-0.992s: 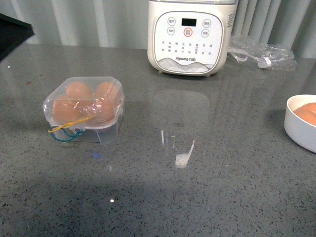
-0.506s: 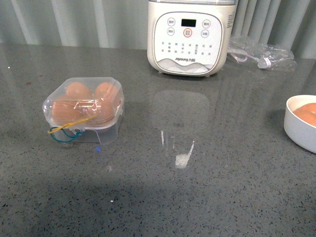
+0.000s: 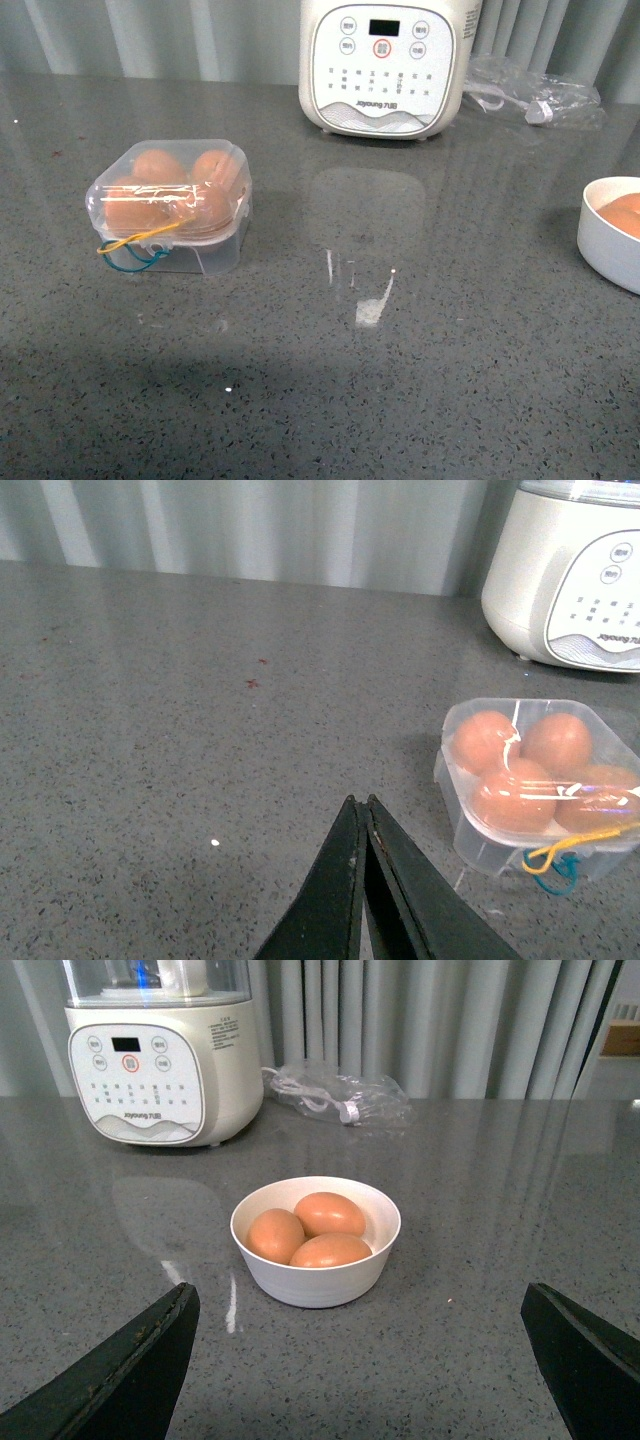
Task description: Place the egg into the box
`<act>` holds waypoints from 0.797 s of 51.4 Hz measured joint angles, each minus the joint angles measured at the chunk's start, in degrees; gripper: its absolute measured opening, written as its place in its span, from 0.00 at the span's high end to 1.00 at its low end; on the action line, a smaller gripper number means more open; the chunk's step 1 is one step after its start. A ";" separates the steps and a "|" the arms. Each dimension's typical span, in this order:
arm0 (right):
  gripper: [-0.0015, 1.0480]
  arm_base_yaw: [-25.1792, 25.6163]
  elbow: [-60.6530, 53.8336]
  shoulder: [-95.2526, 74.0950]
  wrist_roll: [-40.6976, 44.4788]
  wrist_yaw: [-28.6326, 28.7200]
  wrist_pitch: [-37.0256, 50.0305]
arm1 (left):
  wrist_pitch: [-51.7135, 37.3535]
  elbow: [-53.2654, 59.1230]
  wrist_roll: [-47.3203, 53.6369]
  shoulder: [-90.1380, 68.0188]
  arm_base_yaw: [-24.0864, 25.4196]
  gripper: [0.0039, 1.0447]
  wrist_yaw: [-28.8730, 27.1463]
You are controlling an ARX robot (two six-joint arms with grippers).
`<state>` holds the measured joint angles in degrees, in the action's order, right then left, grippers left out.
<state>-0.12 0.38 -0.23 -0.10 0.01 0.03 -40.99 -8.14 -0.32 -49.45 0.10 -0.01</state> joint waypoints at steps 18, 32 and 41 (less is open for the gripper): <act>0.07 0.00 0.00 0.00 0.00 0.02 0.00 | 7.69 4.90 0.02 12.55 0.00 0.97 -0.02; 0.07 0.00 0.00 0.00 0.00 0.00 0.00 | 12.11 6.56 0.04 20.22 0.00 0.97 -0.02; 0.07 0.00 0.00 0.00 0.00 0.00 0.00 | 17.38 6.58 0.04 25.83 0.00 0.97 -0.02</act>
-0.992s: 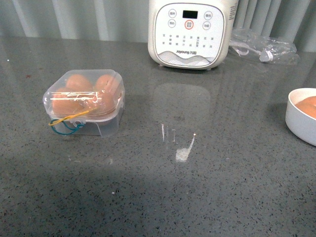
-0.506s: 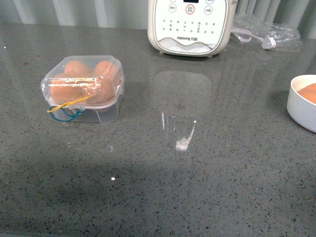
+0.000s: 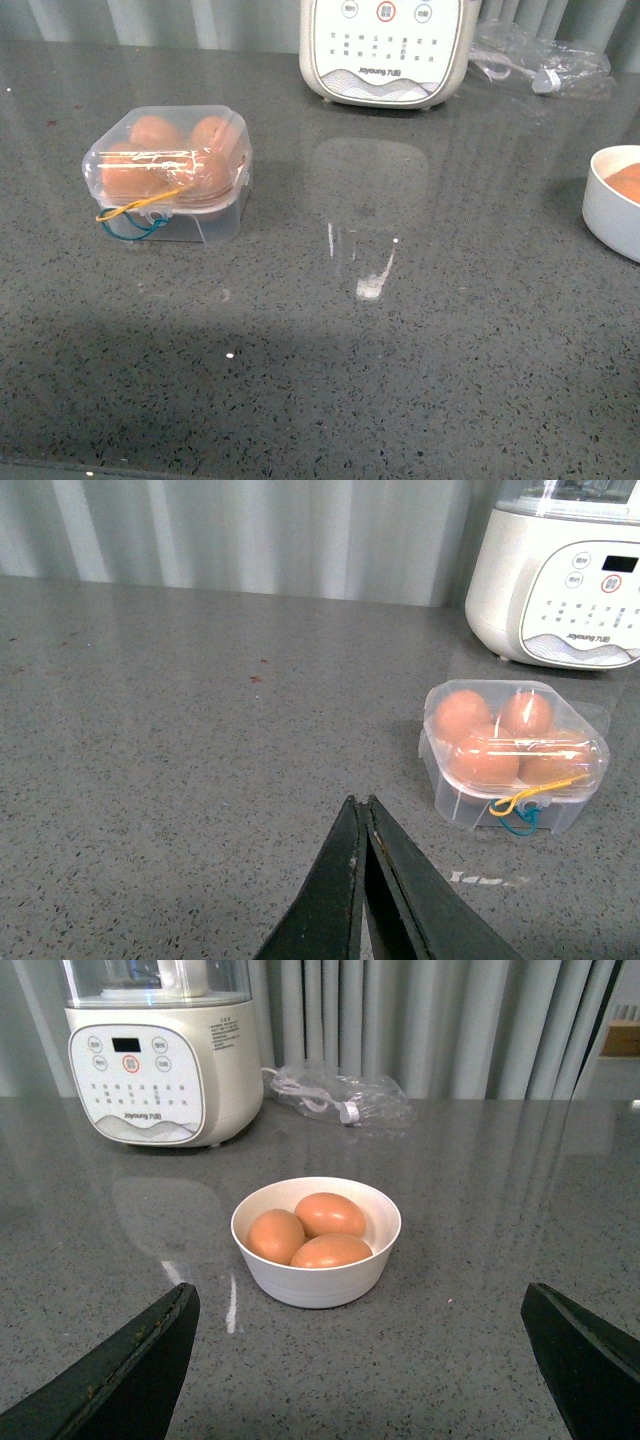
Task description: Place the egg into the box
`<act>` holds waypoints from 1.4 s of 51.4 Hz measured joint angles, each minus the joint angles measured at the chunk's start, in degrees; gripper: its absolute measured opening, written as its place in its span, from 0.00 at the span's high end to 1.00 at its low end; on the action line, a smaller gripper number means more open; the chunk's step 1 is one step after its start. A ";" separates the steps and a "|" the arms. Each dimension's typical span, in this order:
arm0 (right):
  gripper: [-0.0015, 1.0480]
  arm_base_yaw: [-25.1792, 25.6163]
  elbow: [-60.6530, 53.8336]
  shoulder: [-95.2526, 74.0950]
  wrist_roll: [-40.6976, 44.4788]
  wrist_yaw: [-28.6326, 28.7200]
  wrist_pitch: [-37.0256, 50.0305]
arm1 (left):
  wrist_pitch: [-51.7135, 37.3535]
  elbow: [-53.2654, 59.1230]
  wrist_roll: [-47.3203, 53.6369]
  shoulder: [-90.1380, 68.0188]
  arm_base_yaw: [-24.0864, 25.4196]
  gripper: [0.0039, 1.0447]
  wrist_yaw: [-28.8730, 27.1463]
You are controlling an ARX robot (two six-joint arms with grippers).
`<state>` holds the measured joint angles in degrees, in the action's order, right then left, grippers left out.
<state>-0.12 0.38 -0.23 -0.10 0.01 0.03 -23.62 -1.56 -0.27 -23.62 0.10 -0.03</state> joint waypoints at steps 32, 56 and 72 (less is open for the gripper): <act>0.07 0.00 0.00 0.00 0.00 0.00 0.00 | 11.06 0.00 0.02 11.30 0.00 0.97 0.00; 0.07 0.00 0.00 0.00 0.00 0.02 0.00 | 23.32 -0.02 0.02 23.41 0.00 0.97 0.02; 0.07 0.00 0.00 0.00 0.00 0.02 0.00 | 23.58 -0.02 0.00 23.41 0.00 0.74 0.00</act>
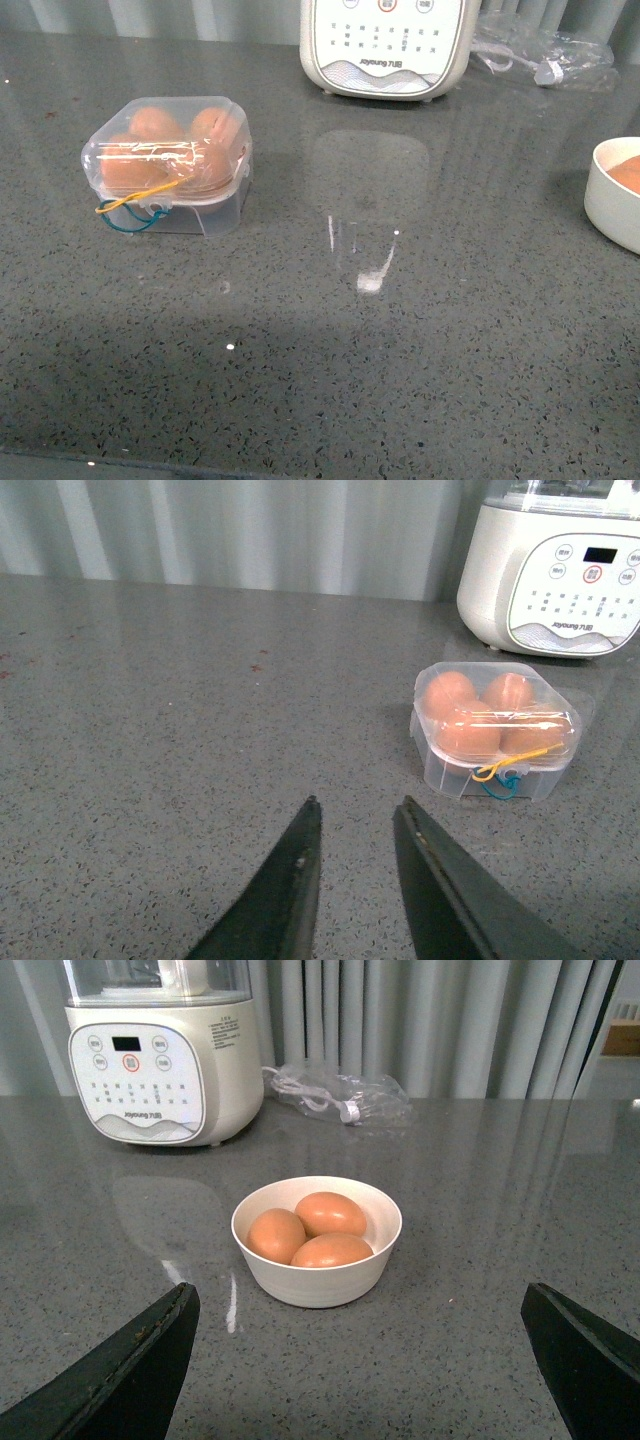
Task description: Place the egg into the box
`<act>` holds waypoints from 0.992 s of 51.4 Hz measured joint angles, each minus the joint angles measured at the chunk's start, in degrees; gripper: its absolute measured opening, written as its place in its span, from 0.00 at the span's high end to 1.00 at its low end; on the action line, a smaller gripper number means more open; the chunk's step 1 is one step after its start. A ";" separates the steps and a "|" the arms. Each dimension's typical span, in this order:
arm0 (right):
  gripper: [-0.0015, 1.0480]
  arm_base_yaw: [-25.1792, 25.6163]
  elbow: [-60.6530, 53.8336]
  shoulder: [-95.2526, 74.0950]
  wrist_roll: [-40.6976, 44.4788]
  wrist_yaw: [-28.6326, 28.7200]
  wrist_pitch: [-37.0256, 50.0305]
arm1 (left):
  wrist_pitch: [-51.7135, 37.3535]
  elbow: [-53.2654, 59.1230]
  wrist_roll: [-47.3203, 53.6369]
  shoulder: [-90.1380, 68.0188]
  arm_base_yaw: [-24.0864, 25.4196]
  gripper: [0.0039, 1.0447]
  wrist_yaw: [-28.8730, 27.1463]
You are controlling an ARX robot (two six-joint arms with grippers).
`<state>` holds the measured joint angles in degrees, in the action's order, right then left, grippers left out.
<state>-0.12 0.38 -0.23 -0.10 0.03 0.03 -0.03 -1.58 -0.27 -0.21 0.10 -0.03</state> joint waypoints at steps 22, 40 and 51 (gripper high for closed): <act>0.07 0.00 0.00 0.00 0.00 0.00 0.00 | 0.00 0.00 0.02 0.00 0.00 0.07 0.00; 0.07 0.00 0.00 0.00 0.00 0.00 0.00 | 0.00 0.00 0.02 0.00 0.00 0.06 0.00; 0.07 0.00 0.00 0.00 0.00 0.00 0.00 | 0.00 0.00 0.02 0.00 0.00 0.06 0.00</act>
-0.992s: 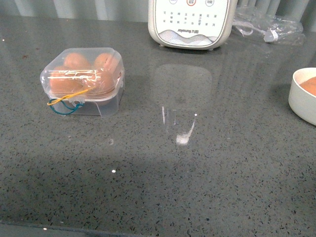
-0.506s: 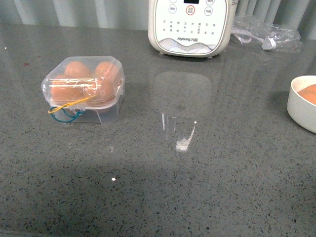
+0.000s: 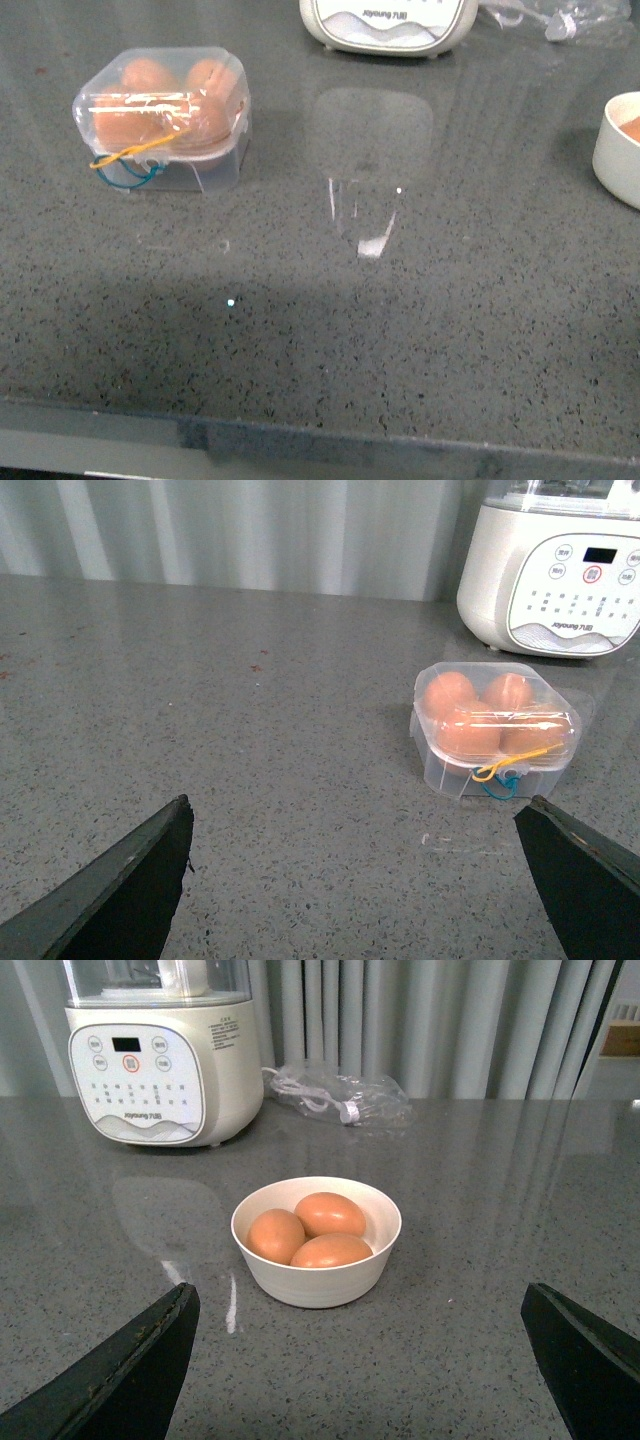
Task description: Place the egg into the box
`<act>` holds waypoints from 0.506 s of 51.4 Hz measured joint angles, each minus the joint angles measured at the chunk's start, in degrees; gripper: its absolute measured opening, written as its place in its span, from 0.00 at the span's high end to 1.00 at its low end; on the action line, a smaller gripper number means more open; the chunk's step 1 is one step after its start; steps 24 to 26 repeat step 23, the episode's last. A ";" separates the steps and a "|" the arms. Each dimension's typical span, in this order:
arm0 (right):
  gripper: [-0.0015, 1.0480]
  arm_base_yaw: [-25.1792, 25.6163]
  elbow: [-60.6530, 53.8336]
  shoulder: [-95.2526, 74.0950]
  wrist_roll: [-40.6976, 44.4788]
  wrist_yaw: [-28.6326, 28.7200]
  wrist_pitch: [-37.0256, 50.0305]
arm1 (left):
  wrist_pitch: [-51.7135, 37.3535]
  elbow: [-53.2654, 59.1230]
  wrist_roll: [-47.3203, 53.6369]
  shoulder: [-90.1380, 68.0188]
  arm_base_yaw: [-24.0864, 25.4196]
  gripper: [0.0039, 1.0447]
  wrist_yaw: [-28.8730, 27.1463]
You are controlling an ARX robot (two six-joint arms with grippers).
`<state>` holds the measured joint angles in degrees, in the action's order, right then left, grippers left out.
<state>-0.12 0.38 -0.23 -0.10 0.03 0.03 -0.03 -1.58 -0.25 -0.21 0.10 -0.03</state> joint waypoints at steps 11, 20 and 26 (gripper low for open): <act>0.07 0.00 0.00 0.00 0.00 0.00 0.00 | 0.00 0.00 0.00 0.00 0.00 0.06 0.00; 0.07 0.00 0.00 0.00 0.00 0.00 0.00 | 0.00 0.00 0.00 0.00 0.00 0.06 0.00; 0.07 0.00 0.00 0.00 0.00 0.00 0.00 | 0.00 0.00 0.00 0.00 0.00 0.06 0.00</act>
